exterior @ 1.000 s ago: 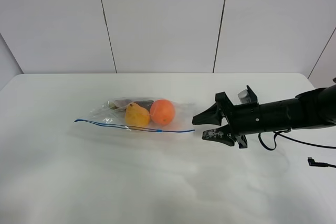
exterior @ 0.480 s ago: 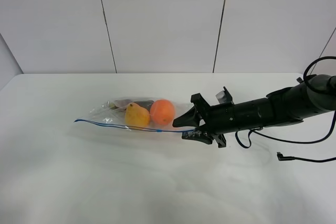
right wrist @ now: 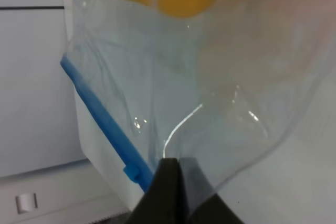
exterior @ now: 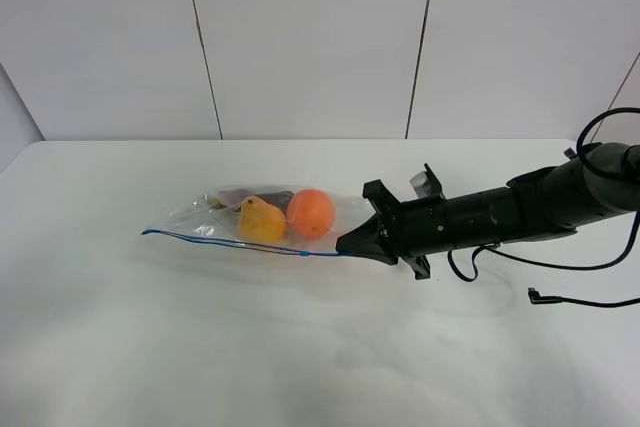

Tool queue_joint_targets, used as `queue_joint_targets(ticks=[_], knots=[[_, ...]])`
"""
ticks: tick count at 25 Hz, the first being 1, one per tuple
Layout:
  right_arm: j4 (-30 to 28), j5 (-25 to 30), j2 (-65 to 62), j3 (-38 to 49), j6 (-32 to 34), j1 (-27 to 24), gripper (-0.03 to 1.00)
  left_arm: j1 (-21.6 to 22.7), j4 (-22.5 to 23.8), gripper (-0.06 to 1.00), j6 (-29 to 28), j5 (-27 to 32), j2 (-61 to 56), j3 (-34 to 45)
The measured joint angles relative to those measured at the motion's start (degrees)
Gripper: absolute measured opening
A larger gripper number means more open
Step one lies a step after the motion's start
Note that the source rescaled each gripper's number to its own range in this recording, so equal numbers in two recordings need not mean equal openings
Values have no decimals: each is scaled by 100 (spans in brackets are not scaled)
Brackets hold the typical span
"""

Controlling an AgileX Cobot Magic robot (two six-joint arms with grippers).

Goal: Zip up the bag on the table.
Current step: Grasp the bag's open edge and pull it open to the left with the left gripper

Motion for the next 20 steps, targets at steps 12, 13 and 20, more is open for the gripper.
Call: queue_joint_targets(ticks=[12, 13, 20], knots=[[118, 125, 0, 0, -142, 0, 0, 0, -30, 100, 0, -39, 0, -199], [113, 139, 0, 0, -142, 0, 0, 0, -86, 100, 0, -66, 20, -293], [87, 140, 0, 0, -159, 0, 0, 0, -394, 100, 238, -544, 1054, -790]])
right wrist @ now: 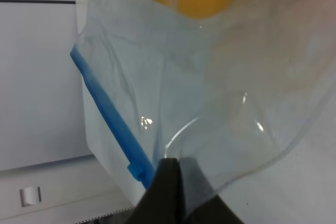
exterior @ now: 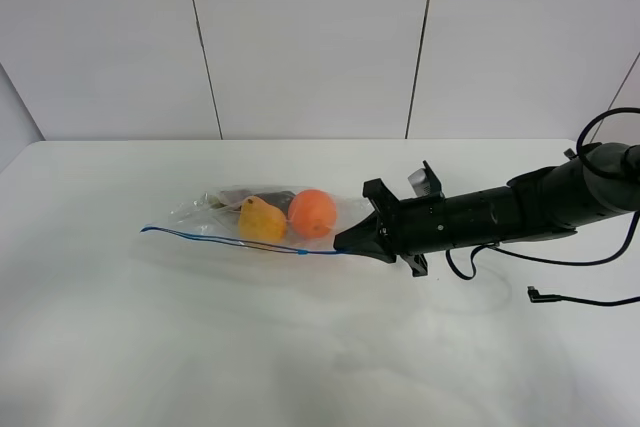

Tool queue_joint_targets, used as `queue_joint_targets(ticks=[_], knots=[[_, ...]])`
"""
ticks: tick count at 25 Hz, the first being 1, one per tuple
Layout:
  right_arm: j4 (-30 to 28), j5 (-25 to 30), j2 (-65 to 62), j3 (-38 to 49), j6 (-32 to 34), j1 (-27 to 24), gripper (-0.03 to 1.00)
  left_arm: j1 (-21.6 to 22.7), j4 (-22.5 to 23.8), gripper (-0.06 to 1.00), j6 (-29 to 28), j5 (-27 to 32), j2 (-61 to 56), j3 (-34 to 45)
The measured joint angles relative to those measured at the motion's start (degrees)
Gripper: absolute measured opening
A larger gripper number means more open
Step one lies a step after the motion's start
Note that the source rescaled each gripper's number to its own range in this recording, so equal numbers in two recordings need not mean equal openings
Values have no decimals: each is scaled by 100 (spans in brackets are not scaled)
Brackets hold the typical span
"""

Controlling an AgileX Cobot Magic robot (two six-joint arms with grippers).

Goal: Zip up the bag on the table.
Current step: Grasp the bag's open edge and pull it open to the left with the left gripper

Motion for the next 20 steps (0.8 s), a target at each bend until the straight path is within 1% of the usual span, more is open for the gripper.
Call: queue_joint_targets(ticks=[4, 7, 8, 10, 12, 17, 20], knots=[[-7, 5, 0, 0, 0, 0, 0, 0, -19, 100, 153, -545, 717, -264], [-98, 5, 0, 0, -4, 0, 0, -11, -25, 100, 153, -706, 1239, -433], [-140, 16, 0, 0, -4, 0, 0, -85, -18, 100, 153, -716, 1396, -479], [-209, 16, 0, 0, -4, 0, 0, -424, -18, 100, 153, -720, 1655, -536], [-240, 36, 0, 0, -4, 0, 0, -1067, 39, 100, 153, -727, 1849, -565], [-261, 151, 0, 0, -4, 0, 0, -3044, 457, 100, 184, -820, 2342, -565], [-266, 151, 0, 0, -4, 0, 0, -3817, 705, 100, 425, -1115, 2628, -565]])
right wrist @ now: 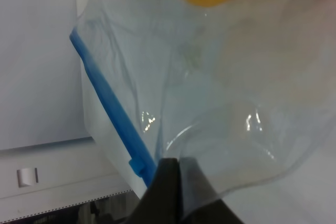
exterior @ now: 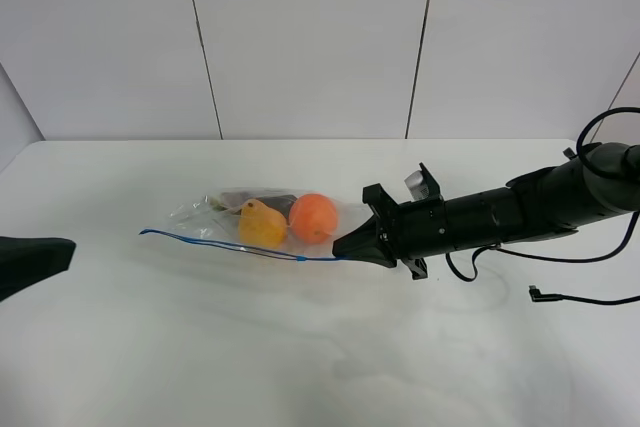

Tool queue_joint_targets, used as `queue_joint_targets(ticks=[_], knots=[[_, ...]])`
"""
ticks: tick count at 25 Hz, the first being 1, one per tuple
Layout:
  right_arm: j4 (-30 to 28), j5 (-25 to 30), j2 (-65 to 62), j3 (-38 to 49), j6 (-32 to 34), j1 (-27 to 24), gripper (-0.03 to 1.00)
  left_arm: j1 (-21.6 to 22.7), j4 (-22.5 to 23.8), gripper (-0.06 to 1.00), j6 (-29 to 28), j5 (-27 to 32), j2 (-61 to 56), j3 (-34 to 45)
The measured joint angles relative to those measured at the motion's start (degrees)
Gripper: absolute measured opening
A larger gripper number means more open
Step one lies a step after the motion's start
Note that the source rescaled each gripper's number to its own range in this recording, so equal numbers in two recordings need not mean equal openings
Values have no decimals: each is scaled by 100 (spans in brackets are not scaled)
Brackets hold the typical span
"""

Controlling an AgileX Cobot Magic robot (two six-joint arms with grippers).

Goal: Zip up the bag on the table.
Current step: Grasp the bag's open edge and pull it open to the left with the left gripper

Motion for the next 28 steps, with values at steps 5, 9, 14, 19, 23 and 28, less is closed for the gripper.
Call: queue_joint_targets(ticks=[5, 9, 14, 19, 23, 28], knots=[[0, 0, 0, 0, 0, 0, 0, -895, 126, 100, 582, -517, 714, 0], [0, 0, 0, 0, 0, 0, 0, -1453, 128, 100, 786, -984, 1551, 0], [0, 16, 0, 0, -3, 0, 0, -1557, 241, 100, 1103, -1831, 2605, 0], [0, 62, 0, 0, -3, 0, 0, -1557, 544, 100, 1146, -2637, 3551, 0], [0, 188, 0, 0, -3, 0, 0, -1557, 1013, 100, 1146, -3341, 4315, 0], [0, 346, 0, 0, -3, 0, 0, -1557, 1529, 95, 1146, -3638, 5162, 0]])
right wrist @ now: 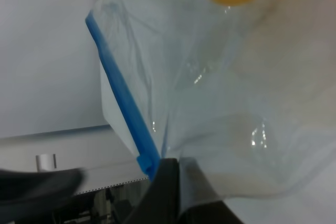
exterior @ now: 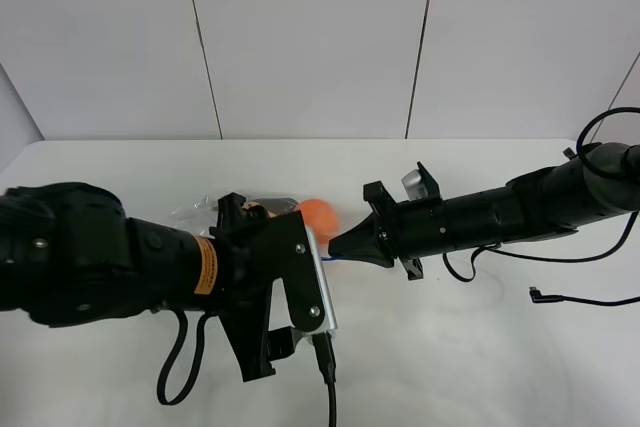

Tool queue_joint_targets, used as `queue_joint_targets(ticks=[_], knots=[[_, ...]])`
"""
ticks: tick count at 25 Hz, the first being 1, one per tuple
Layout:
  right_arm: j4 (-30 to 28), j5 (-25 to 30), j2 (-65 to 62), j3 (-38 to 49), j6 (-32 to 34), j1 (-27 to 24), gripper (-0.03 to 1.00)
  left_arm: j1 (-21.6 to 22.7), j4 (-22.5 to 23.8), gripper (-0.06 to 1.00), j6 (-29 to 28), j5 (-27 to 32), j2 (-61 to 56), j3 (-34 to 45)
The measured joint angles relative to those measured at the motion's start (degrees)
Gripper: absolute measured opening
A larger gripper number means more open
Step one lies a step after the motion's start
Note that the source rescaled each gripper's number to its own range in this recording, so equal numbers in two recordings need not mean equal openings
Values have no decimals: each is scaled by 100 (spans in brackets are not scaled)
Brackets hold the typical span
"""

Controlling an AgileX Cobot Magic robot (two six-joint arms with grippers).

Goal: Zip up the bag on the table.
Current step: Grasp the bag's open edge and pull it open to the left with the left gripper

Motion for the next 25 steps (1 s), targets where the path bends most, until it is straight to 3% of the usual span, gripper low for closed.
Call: queue_joint_targets(ticks=[9, 18, 25], knots=[[-25, 114, 0, 0, 0, 0, 0, 30, 534, 90, 0, -256, 481, -11], [-72, 115, 0, 0, 0, 0, 0, 741, 556, 89, -108, -443, 481, -238], [-84, 105, 0, 0, 0, 0, 0, 776, 556, 89, -119, -791, 481, -311]])
